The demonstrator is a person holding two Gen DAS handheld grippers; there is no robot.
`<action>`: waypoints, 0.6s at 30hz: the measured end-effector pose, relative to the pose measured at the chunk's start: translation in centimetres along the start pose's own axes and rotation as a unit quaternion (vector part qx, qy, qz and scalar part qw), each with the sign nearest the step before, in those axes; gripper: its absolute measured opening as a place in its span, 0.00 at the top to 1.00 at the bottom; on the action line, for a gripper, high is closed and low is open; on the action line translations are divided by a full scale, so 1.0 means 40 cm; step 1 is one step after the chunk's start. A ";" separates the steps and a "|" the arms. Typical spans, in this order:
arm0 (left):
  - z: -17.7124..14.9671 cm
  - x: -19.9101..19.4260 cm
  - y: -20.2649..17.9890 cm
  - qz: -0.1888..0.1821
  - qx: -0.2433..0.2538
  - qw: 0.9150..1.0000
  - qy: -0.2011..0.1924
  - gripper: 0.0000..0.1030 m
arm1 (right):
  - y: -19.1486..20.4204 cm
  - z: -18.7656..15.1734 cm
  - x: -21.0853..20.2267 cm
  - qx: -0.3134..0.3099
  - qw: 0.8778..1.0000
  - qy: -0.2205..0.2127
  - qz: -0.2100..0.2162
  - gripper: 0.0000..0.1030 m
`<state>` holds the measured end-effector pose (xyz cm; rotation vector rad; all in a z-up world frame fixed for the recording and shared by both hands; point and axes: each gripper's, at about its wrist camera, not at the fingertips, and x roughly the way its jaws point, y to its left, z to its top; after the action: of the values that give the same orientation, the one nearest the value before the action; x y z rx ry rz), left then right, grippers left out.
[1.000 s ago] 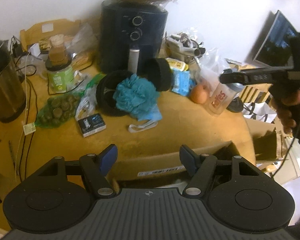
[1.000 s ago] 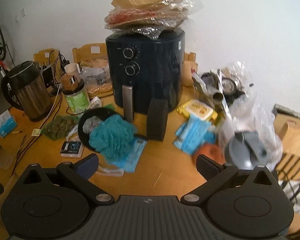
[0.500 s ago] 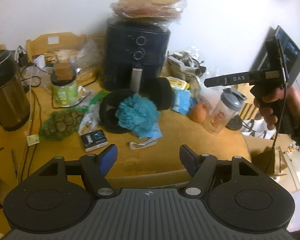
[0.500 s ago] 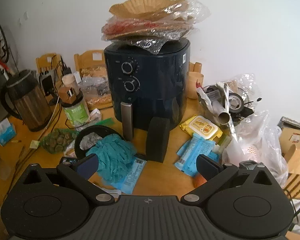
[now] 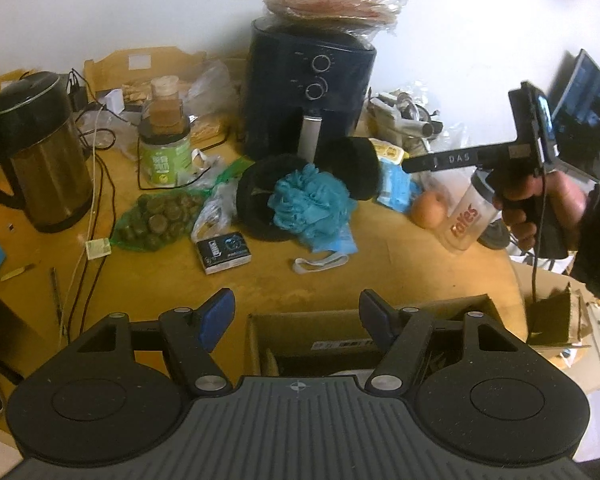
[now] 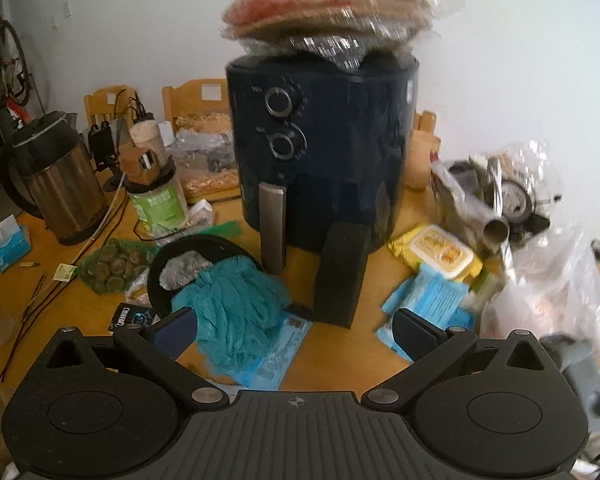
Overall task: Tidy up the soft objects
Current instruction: 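Move the right gripper to the black foam disc beside the air fryer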
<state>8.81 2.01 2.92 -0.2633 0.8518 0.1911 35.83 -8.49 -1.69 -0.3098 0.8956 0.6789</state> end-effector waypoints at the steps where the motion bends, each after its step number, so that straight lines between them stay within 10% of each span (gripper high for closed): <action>1: -0.003 -0.001 0.003 0.002 -0.001 1.000 0.000 0.34 | -0.006 -0.007 0.013 0.004 1.000 0.004 -0.001 0.00; 18: -0.036 0.013 0.046 0.037 -0.071 0.996 0.025 0.34 | -0.061 -0.058 0.170 0.017 0.999 0.007 -0.029 0.00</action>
<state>7.61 3.36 1.33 -0.3705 0.8991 0.3167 38.98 -8.73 -8.58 -0.3085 0.9074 0.6081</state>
